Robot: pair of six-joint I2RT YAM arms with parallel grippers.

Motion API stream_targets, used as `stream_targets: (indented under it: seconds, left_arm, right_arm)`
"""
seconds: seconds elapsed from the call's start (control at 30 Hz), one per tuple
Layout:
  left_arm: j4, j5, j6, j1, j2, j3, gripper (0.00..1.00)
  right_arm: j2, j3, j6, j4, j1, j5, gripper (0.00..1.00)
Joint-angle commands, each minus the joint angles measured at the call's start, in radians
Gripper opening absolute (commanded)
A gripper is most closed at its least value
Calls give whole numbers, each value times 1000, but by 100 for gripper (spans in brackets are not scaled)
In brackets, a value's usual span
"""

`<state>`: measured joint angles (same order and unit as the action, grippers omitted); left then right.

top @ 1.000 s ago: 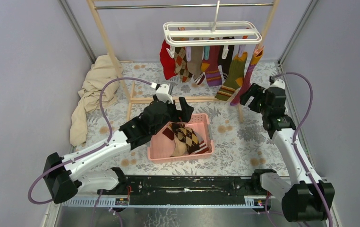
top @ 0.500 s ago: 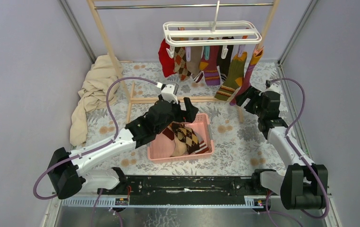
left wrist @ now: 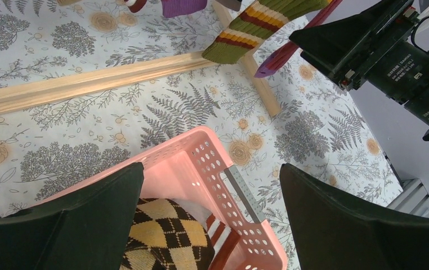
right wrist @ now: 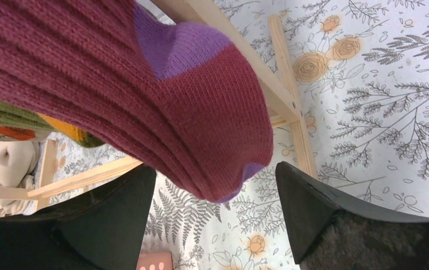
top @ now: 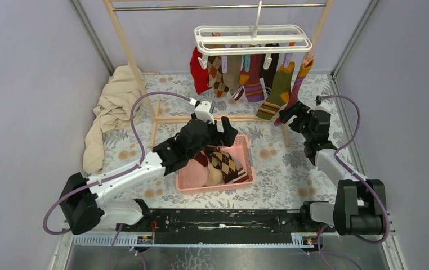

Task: Remove the socks clipped to the hanger
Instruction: Remove the sock from the hanger.

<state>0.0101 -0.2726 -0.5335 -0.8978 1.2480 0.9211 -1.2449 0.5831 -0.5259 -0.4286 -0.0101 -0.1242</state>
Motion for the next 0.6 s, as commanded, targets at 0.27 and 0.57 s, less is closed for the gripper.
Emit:
stream_targets:
  seconds: [0.27,0.57]
  left_arm:
    - [67,4,9,-6,18,30,99]
    - [58,11,13,-6,21,47,99]
  right_arm:
    - [-62,-17,-46,-252,3,-45,66]
    - [-13,-20,-42,-215,4,-56,28]
